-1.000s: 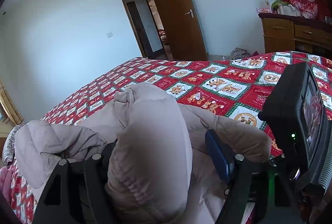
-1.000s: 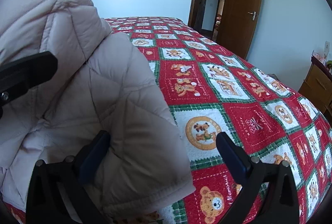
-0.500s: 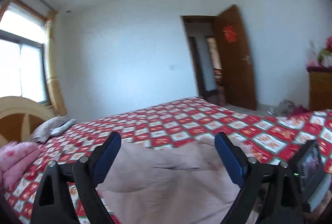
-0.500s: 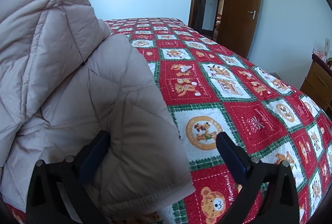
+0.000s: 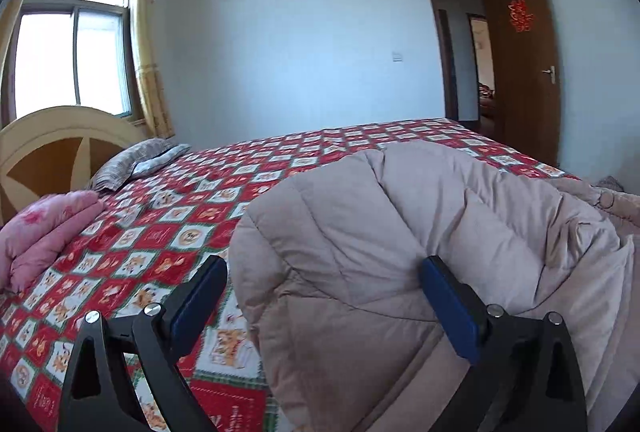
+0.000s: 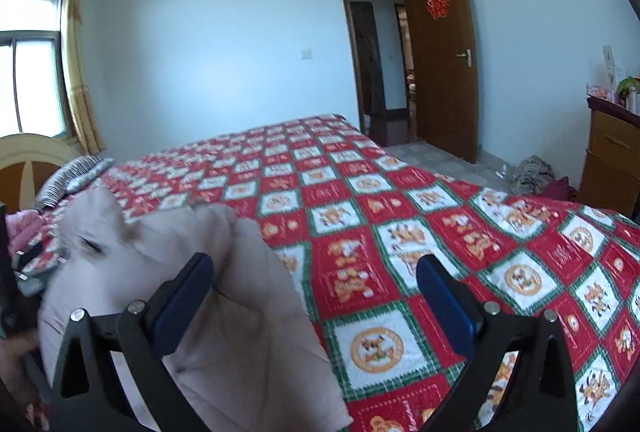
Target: Fold large clothes
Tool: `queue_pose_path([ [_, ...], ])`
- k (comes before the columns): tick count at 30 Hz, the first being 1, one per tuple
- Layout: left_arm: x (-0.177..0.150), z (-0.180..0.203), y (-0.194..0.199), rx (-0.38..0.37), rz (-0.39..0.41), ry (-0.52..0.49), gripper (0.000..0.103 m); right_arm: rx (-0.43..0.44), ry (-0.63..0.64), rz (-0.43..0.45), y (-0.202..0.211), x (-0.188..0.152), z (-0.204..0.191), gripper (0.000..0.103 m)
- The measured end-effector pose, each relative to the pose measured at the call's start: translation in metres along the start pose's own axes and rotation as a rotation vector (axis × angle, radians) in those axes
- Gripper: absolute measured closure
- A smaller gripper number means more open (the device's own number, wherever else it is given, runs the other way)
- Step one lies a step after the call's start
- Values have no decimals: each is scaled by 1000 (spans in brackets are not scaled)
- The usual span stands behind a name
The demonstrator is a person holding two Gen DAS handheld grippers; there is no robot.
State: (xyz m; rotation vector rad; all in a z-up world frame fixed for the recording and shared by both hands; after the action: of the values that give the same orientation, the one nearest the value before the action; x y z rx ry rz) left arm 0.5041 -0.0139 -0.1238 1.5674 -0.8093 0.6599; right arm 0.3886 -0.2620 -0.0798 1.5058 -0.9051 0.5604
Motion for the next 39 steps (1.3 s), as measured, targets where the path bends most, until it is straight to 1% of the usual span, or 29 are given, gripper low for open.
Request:
queue_pose_path([
  [2, 7, 25, 0, -20, 12, -47, 5, 67, 36, -4, 5, 16, -19, 0],
  [4, 13, 49, 0, -37, 16, -107, 5, 124, 93, -28, 1, 24, -39, 2],
  [6, 16, 67, -1, -44, 22, -160, 5, 173, 148, -83, -11, 23, -58, 15],
  [7, 17, 75, -1, -53, 22, -184, 5, 180, 170, -130, -21, 18, -63, 18],
  [8, 18, 80, 0, -61, 19, -200, 5, 169, 184, -174, -33, 11, -64, 26],
  [9, 18, 83, -1, -68, 15, -206, 5, 158, 183, -201, -41, 3, -62, 35],
  [13, 19, 94, -6, -130, -15, -214, 5, 131, 170, -297, -69, -29, -44, 49],
  [15, 20, 104, -3, -146, -17, -238, 5, 114, 189, -338, -76, -42, -39, 58],
  [16, 22, 108, 1, -147, -11, -254, 5, 105, 192, -351, -77, -46, -36, 59],
  [18, 30, 105, 18, -141, 45, -258, 5, 94, 183, -375, -82, -51, -29, 60],
  [19, 35, 98, 28, -137, 81, -239, 5, 92, 178, -380, -81, -52, -25, 61],
  [21, 44, 77, 37, -116, 117, -184, 5, 86, 174, -388, -82, -56, -18, 63],
  [22, 48, 62, 36, -106, 121, -133, 4, 85, 171, -391, -83, -58, -16, 63],
  [23, 50, 51, 29, -108, 108, -95, 3, 84, 163, -397, -84, -60, -13, 63],
  [24, 50, 44, 18, -122, 80, -66, 3, 86, 150, -402, -85, -61, -9, 63],
  [25, 46, 43, 3, -143, 24, -50, 3, 88, 141, -406, -86, -62, -8, 63],
  [26, 41, 47, -10, -153, -21, -54, 3, 94, 129, -411, -87, -62, -7, 62],
  [27, 37, 54, -17, -160, -50, -73, 3, 100, 114, -415, -86, -61, -6, 62],
  [28, 32, 67, -25, -136, -72, -125, 3, 97, 101, -415, -84, -58, -5, 61],
  [29, 30, 76, -25, -80, -55, -174, 3, 86, 91, -405, -80, -54, -4, 60],
  [30, 30, 84, -21, -40, -24, -215, 3, 75, 88, -385, -75, -47, -5, 59],
  [31, 30, 90, -17, -31, -1, -240, 3, 61, 90, -368, -71, -40, -6, 57],
  [33, 33, 98, -13, -28, 9, -263, 3, 35, 101, -344, -68, -24, -9, 54],
  [35, 36, 100, -15, -25, 1, -260, 3, 19, 119, -330, -75, -7, -14, 54],
  [39, 39, 102, -18, -47, -19, -250, 3, 4, 149, -333, -101, 19, -25, 54],
])
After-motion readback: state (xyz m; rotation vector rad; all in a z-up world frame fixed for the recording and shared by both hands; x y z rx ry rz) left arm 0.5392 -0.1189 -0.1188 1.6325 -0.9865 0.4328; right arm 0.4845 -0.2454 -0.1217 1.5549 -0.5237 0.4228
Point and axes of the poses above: each gripper's, at about its wrist camera, not at the fingertips, and y roughly against the way its jaws point, z to its right, x to its top, the point moved 8 cm from there along -y, roughly the way its jaws point, and after that the axes turned 15 degrees about -z, right-handed, at the moved point
